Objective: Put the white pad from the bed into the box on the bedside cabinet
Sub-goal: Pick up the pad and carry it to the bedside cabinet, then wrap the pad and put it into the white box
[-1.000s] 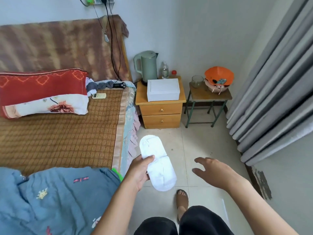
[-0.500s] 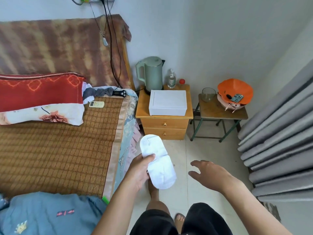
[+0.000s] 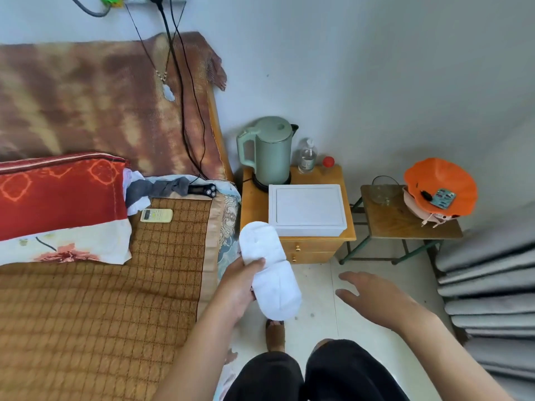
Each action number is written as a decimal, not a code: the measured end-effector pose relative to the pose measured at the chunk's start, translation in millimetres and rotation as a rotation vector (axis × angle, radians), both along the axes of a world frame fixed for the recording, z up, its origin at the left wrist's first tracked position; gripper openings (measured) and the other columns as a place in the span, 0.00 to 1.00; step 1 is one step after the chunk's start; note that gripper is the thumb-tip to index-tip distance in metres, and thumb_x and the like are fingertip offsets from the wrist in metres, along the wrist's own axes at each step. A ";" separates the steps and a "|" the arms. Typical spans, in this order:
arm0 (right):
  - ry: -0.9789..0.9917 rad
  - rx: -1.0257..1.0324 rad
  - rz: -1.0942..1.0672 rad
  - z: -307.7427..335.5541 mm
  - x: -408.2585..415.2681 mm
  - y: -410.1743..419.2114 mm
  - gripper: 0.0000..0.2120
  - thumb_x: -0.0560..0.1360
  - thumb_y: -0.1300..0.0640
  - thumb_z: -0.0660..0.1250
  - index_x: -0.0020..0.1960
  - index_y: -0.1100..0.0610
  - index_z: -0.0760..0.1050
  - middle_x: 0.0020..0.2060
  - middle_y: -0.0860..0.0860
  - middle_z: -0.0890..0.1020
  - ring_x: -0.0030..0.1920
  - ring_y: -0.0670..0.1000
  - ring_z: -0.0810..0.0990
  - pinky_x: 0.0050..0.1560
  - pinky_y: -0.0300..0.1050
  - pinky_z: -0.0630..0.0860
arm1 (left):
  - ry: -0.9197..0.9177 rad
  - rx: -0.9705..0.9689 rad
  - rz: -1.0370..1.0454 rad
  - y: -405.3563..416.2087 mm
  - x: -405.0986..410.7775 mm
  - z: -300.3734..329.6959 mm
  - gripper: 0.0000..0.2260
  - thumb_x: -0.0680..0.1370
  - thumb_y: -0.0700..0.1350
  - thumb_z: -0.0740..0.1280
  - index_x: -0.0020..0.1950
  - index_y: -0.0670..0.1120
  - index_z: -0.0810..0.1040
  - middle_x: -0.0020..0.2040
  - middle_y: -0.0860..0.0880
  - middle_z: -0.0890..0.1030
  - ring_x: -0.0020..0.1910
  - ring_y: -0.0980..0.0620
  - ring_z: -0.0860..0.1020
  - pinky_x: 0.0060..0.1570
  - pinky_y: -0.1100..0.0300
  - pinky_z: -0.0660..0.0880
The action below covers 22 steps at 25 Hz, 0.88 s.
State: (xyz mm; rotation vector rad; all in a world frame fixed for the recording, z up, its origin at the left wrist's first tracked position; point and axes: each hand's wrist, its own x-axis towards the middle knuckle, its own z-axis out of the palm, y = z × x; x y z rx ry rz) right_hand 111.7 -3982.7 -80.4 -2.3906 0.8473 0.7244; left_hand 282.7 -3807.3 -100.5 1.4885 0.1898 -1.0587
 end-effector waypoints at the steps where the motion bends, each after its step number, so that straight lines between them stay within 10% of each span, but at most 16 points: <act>1: 0.008 0.009 -0.006 -1.9 11.3 -5.7 0.22 0.79 0.43 0.54 0.71 0.47 0.61 0.70 0.48 0.70 0.68 0.51 0.69 0.67 0.47 0.68 | 0.010 0.007 -0.008 -6.8 14.4 -3.4 0.13 0.78 0.40 0.62 0.61 0.44 0.76 0.52 0.43 0.83 0.50 0.43 0.80 0.50 0.50 0.75; 14: -0.018 0.179 0.067 -61.4 145.2 -102.8 0.21 0.78 0.43 0.55 0.70 0.45 0.63 0.68 0.46 0.72 0.66 0.49 0.71 0.64 0.45 0.69 | 0.160 0.089 0.129 -94.2 111.3 -62.0 0.13 0.77 0.40 0.64 0.62 0.42 0.75 0.58 0.39 0.81 0.57 0.37 0.79 0.59 0.36 0.74; 22: -0.139 0.873 -0.573 -109.5 213.4 -107.1 0.13 0.79 0.49 0.55 0.52 0.47 0.79 0.49 0.49 0.84 0.45 0.46 0.83 0.41 0.40 0.80 | 0.208 -0.033 0.180 -122.1 141.0 -116.9 0.07 0.75 0.36 0.67 0.49 0.46 0.81 0.46 0.47 0.87 0.46 0.49 0.85 0.38 0.56 0.81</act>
